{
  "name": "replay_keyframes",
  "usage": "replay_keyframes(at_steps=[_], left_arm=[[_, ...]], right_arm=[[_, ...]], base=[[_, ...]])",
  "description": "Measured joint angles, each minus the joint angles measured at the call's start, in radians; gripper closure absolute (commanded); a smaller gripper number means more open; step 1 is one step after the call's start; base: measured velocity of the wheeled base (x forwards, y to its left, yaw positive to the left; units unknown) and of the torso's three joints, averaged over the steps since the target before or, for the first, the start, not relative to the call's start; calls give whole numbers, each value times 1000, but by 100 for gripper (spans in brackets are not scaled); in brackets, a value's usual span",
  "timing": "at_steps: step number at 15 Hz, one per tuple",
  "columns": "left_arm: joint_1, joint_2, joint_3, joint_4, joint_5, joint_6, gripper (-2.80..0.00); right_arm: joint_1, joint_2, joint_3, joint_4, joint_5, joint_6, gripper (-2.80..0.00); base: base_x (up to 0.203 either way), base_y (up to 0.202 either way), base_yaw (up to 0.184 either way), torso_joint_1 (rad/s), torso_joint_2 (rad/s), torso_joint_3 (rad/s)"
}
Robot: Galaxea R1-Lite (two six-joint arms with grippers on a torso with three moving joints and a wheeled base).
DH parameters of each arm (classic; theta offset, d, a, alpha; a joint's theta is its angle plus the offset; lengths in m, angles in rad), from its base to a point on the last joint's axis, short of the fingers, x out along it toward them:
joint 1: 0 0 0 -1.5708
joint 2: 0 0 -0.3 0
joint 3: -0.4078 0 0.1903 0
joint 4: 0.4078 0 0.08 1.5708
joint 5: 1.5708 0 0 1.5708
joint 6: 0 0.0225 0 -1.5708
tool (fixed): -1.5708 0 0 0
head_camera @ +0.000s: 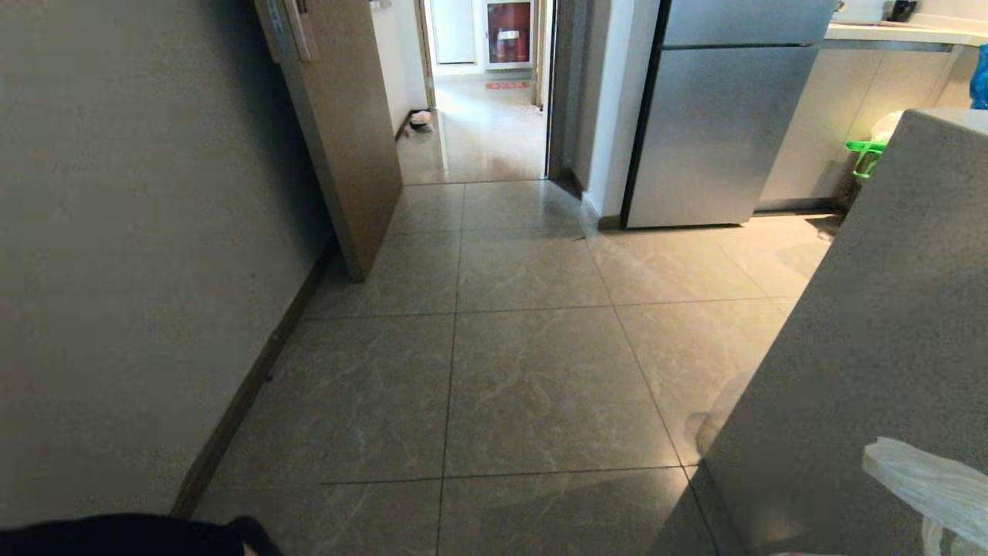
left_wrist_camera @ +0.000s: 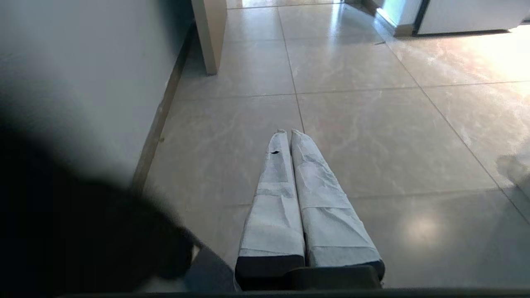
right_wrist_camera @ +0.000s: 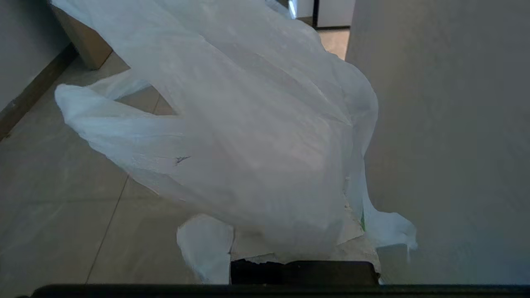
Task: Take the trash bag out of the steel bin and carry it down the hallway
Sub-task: Put the trash bag at the door
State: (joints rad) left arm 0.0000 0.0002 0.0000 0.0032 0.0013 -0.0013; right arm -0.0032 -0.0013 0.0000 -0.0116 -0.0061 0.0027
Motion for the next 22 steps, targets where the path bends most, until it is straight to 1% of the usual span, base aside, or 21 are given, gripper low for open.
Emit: replay_keyframes(at_steps=[22], left_arm=[[0, 0, 0, 0, 0, 0, 0]], right_arm=[[1, 0, 0, 0, 0, -1, 0]], base=[[191, 0, 1, 2, 2, 2]])
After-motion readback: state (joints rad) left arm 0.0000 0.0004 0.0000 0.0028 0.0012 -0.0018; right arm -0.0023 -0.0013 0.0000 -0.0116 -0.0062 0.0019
